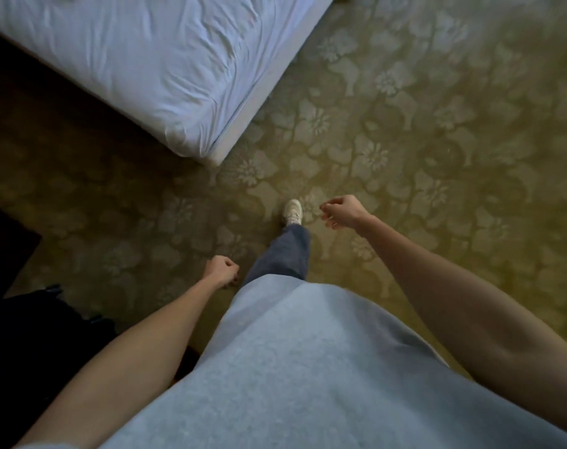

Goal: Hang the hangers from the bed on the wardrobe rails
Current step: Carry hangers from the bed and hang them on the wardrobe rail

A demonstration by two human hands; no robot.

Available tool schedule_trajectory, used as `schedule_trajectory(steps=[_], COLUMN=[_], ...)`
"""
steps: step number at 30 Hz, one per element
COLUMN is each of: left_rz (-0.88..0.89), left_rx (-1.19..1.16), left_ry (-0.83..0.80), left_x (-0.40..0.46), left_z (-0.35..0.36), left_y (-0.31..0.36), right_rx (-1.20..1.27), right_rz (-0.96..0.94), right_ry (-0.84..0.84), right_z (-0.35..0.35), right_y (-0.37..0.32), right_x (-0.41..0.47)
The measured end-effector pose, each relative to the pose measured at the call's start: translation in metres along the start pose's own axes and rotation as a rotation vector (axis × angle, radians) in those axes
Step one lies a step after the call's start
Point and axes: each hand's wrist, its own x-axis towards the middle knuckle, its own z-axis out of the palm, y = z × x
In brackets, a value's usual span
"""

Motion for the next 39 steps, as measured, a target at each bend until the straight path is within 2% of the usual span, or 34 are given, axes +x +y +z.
schedule_trajectory(steps=[3, 7, 17, 21, 27, 33, 39], left_rz=[0.024, 0.114, 0.315, 0.282, 0.221, 0.106, 0.006], left_rx=[-0.068, -0.088, 0.078, 0.131, 0.119, 0.070, -0.038], left_ry=[-0.017, -0.063, -0.213, -0.202, -0.147, -0.103, -0.119], left_x=[0.027, 0.053, 0.129, 0.164, 0.199, 0.234, 0.292], left_z=[-0.025, -0.051, -0.063, -0.073, -0.114, -0.151, -0.181], left_y=[0.078, 0.201, 0.506, 0.606, 0.716, 0.766, 0.824], right_rx=[-0.038, 0.015, 0.199, 0.229, 0.117, -0.003, -0.217], right_rz=[0.053, 0.184, 0.488, 0.521, 0.358, 0.127, -0.015], right_ry=[0.020, 0.094, 0.168, 0.147, 0.136, 0.067, -0.038], right_z=[-0.048, -0.113, -0.287, -0.367, -0.480, -0.552, -0.609], right_y=[-0.026, -0.028, -0.008, -0.033, -0.142, -0.298, -0.443], right_x=[0.027, 0.052, 0.114, 0.165, 0.262, 0.361, 0.461])
